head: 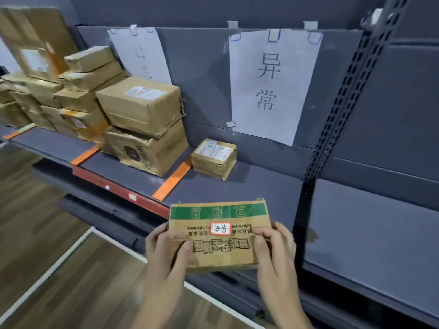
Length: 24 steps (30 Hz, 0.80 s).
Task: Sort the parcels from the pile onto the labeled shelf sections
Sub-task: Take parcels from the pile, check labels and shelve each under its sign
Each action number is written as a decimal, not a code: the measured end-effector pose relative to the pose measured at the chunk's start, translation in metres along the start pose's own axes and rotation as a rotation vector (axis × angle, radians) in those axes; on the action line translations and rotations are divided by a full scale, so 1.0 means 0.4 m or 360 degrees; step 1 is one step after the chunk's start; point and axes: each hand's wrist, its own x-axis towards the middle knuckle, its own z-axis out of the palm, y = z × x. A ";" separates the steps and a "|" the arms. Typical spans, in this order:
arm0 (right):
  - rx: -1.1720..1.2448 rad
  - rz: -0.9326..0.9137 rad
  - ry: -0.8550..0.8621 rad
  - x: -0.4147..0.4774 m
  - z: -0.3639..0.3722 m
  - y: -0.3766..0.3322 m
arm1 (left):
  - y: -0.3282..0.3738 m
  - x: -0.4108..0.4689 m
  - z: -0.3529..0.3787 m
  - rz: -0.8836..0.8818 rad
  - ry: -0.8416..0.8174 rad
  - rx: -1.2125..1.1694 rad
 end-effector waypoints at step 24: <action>-0.0450 0.0497 0.0659 0.363 0.165 0.247 | -0.248 0.528 0.302 0.0476 -0.0799 0.0589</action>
